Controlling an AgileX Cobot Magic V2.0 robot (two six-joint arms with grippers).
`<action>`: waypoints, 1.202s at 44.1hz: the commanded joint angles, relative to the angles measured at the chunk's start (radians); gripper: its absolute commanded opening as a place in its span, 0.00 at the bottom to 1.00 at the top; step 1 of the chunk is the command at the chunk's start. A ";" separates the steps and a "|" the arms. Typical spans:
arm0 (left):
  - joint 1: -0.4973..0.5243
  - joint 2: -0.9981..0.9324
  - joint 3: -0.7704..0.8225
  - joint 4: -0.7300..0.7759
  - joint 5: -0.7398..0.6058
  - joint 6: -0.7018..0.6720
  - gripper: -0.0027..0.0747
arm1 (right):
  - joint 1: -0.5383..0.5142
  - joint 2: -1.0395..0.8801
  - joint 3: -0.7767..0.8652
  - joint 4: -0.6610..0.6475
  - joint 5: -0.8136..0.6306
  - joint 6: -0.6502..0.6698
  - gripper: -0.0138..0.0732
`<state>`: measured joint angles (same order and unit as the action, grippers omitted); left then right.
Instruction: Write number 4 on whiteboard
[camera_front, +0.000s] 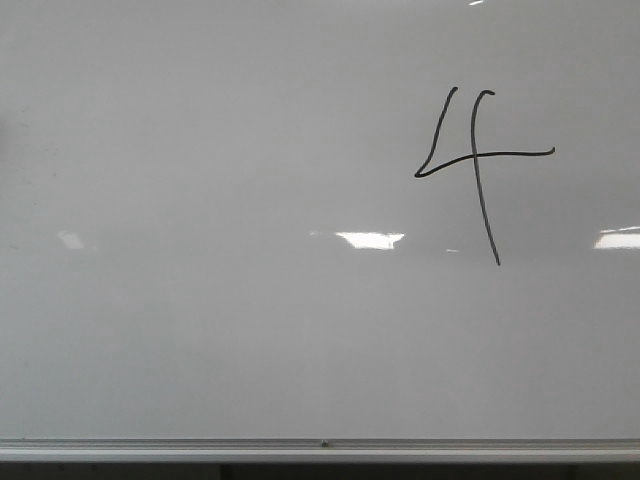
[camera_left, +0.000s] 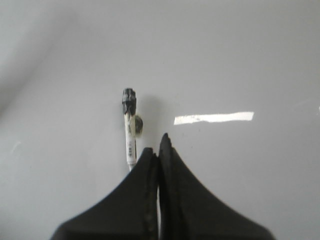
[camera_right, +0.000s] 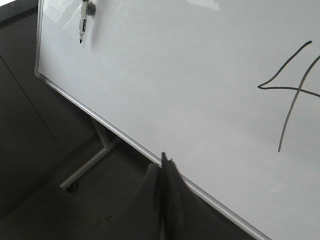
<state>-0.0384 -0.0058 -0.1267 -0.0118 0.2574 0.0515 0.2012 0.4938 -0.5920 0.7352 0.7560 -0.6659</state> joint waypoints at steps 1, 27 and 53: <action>0.009 -0.016 0.027 0.003 -0.151 -0.015 0.01 | -0.007 0.004 -0.027 0.033 -0.047 0.000 0.04; 0.009 -0.015 0.140 -0.020 -0.250 -0.024 0.01 | -0.007 0.004 -0.027 0.033 -0.047 0.000 0.04; 0.009 -0.015 0.140 -0.020 -0.250 -0.024 0.01 | -0.007 0.004 -0.027 0.033 -0.047 0.000 0.04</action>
<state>-0.0292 -0.0058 0.0075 -0.0229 0.0939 0.0367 0.2012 0.4938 -0.5920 0.7352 0.7560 -0.6659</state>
